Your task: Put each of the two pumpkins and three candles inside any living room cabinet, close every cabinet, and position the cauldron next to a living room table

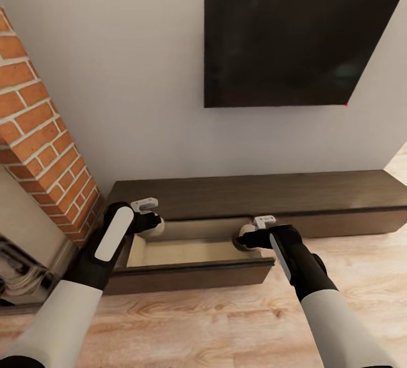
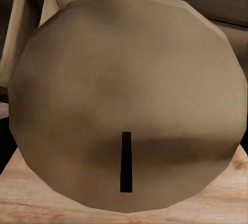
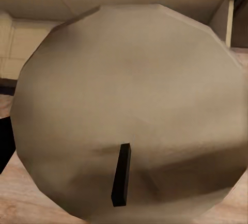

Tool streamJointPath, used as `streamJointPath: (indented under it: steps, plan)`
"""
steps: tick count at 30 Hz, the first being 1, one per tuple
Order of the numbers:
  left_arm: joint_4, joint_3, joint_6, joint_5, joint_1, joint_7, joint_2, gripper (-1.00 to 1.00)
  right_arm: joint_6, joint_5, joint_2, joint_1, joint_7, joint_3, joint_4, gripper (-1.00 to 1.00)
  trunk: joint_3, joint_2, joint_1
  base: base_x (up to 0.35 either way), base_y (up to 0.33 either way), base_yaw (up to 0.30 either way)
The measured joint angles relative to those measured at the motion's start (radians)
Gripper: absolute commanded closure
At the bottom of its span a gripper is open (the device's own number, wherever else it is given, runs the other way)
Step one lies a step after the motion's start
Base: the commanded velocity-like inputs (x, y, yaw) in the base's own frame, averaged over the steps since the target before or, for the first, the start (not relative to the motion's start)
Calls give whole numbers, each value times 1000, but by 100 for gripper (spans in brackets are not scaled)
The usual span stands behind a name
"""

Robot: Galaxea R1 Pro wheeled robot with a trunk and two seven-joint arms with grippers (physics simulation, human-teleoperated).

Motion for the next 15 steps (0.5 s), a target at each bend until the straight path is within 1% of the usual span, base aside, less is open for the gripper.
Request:
streamJointPath:
  steps: [12, 15]
  plan:
    - [2, 0, 0, 1, 0, 0, -5, 100, 0, 1, 0, 0, 0, 0, 0, 100, 0, 0, 0, 0, 0, 287]
    - [1, 0, 1, -1, 0, 0, -1, 100, 0, 0, 0, 0, 0, 0, 0, 100, 0, 0, 0, 24, -31, 287]
